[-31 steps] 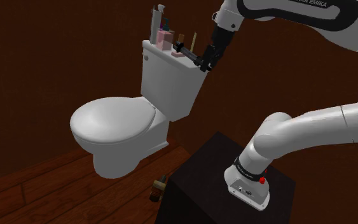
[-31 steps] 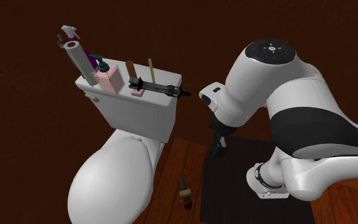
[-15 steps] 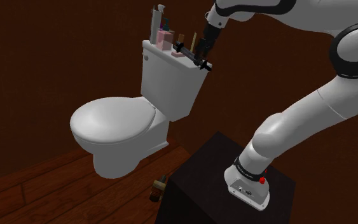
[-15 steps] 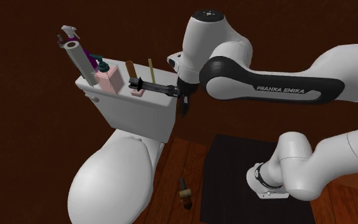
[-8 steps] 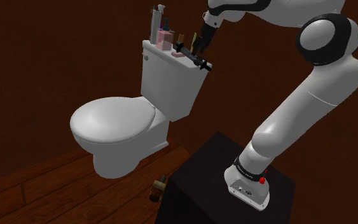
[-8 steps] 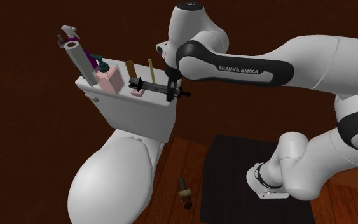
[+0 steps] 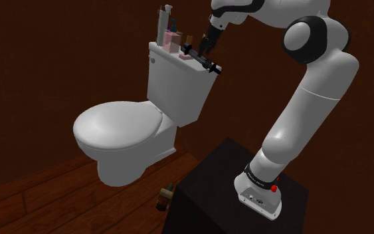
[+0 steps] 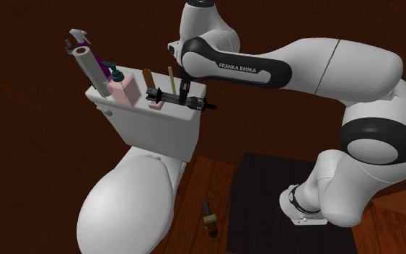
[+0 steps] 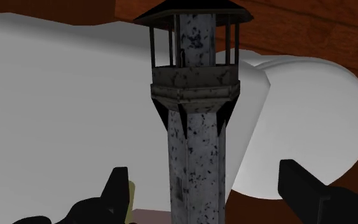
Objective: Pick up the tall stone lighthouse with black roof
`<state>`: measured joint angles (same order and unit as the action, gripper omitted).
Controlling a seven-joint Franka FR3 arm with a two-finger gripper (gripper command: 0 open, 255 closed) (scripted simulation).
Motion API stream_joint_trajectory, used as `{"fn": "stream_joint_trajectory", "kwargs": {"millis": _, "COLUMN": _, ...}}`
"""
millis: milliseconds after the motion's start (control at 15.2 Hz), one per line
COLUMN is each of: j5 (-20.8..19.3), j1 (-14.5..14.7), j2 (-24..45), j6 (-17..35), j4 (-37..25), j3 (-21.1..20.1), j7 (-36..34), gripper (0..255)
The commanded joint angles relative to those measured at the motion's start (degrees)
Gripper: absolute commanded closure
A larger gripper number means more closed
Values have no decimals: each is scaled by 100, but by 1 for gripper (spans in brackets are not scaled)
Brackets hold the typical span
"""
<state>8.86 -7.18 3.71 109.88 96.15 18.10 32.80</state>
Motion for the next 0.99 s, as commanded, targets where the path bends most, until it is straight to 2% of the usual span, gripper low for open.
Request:
{"fn": "stream_joint_trajectory", "kwargs": {"millis": 0, "j5": 10, "j1": 3, "j2": 6, "j6": 139, "j4": 130, "j3": -3, "j7": 19, "gripper": 0}}
{"fn": "stream_joint_trajectory", "kwargs": {"millis": 198, "j5": 27, "j1": 8, "j2": 8, "j6": 411, "j4": 402, "j3": -8, "j7": 55, "gripper": 0}}
{"fn": "stream_joint_trajectory", "kwargs": {"millis": 330, "j5": 26, "j1": 8, "j2": 8, "j6": 411, "j4": 402, "j3": -8, "j7": 55, "gripper": 0}}
{"fn": "stream_joint_trajectory", "kwargs": {"millis": 396, "j5": 23, "j1": 10, "j2": 0, "j6": 409, "j4": 408, "j3": -9, "j7": 51, "gripper": 255}}
{"fn": "stream_joint_trajectory", "kwargs": {"millis": 924, "j5": 23, "j1": 10, "j2": -1, "j6": 407, "j4": 407, "j3": -9, "j7": 51, "gripper": 255}}
